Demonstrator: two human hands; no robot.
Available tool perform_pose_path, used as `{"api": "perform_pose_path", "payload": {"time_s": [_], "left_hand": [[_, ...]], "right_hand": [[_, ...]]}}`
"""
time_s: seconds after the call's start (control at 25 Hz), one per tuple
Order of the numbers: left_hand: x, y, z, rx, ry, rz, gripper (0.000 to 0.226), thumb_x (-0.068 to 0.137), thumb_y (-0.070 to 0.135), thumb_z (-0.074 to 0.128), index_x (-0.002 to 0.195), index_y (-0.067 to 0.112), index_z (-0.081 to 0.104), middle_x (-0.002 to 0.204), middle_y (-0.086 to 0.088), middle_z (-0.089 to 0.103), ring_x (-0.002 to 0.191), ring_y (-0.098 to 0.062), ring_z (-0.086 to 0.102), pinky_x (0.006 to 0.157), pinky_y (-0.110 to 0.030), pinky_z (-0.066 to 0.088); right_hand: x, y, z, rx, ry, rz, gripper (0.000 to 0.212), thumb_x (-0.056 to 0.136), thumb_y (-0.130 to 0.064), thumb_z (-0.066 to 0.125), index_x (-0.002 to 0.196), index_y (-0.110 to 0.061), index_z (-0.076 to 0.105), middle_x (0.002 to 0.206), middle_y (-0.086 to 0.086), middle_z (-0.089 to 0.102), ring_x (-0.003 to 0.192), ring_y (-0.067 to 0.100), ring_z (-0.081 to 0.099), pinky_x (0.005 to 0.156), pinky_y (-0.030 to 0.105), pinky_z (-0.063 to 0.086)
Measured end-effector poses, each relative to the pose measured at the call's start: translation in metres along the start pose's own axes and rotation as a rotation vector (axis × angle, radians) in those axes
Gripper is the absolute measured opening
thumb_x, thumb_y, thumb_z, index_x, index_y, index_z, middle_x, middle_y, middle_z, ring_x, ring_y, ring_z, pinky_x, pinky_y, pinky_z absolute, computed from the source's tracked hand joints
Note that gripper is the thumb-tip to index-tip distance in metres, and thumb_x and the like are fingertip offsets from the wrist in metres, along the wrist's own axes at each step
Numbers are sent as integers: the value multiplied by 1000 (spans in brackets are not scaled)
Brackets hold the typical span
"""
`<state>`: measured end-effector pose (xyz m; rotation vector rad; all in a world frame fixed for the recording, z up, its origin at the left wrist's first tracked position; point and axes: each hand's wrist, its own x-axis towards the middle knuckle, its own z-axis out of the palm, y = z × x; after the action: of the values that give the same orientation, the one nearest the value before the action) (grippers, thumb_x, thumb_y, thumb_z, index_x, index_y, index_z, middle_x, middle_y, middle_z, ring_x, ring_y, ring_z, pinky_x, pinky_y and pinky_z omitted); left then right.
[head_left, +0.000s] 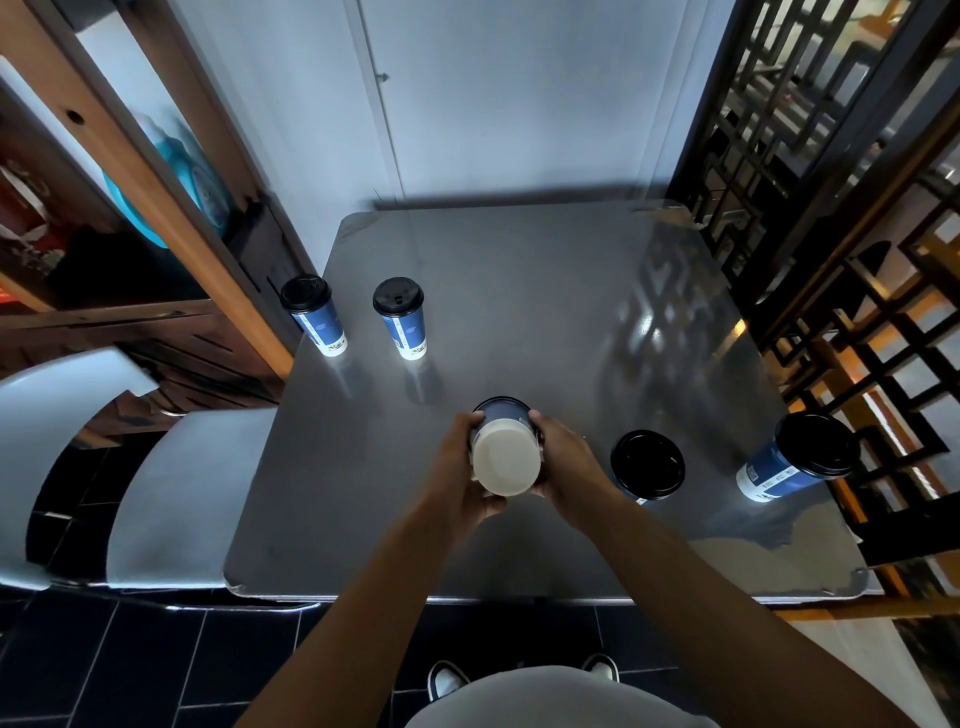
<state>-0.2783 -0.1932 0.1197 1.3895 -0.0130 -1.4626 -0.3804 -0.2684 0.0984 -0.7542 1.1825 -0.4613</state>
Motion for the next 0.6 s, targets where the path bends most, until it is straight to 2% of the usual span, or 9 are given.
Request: {"api": "perform_pose_path", "payload": {"time_s": [0.08,0.16,0.28,0.36,0.4,0.44,0.52,0.6], "left_hand": [[2,1,-2,44,29,-23,35,90,44,49,98,13,64,63,-5,70,53,-21,69,49,-26,52],[2,5,-3,109,64,-46,42,87,42,48,111,11,62,77,-10,72,64,-28,71,58,-33,55],[-3,11,0,248,54,-27,70,67,55,54,118,9,61,91,-16,69,77,-34,68,62,-33,51],[-5,10,5,259,-3,61,89,57,57,63,128,4,57,99,-22,67,80,-37,66,59,-34,51],[-4,8,5,216,-20,106,87,62,53,67,129,0,54,99,-23,67,77,-37,66,56,-34,52],[-3,8,4,156,-26,122,73,72,48,67,125,-1,56,91,-21,69,69,-33,67,50,-31,52],[-2,8,0,41,-24,87,40,90,43,55,105,8,64,69,-10,70,58,-26,66,42,-22,47],[1,5,-4,-37,-7,63,35,94,44,48,91,14,66,65,-6,68,66,-27,63,39,-18,43]], "right_hand": [[2,0,-4,-67,11,-29,22,95,-38,56,95,-20,67,91,9,70,83,29,65,74,41,49],[2,1,-6,-183,-1,-90,28,89,-44,55,99,-20,66,87,9,70,78,30,64,70,42,47],[0,1,-5,-264,-24,-139,38,81,-53,50,98,-23,66,65,-2,70,63,23,64,56,32,46],[1,1,-5,-304,-7,-186,36,82,-55,47,92,-27,68,62,-7,70,61,19,64,53,30,46],[2,1,-5,-296,-2,-196,35,83,-54,46,90,-28,69,64,-7,71,61,18,64,54,31,47],[4,0,-5,-268,-3,-186,35,85,-53,47,90,-27,69,67,-4,70,59,18,64,54,31,47],[5,2,-5,-182,-11,-136,32,92,-47,48,93,-23,69,72,1,69,51,17,61,48,27,44],[6,4,-5,-142,-13,-102,28,96,-43,48,95,-25,69,73,0,68,44,15,59,46,26,43]]}}
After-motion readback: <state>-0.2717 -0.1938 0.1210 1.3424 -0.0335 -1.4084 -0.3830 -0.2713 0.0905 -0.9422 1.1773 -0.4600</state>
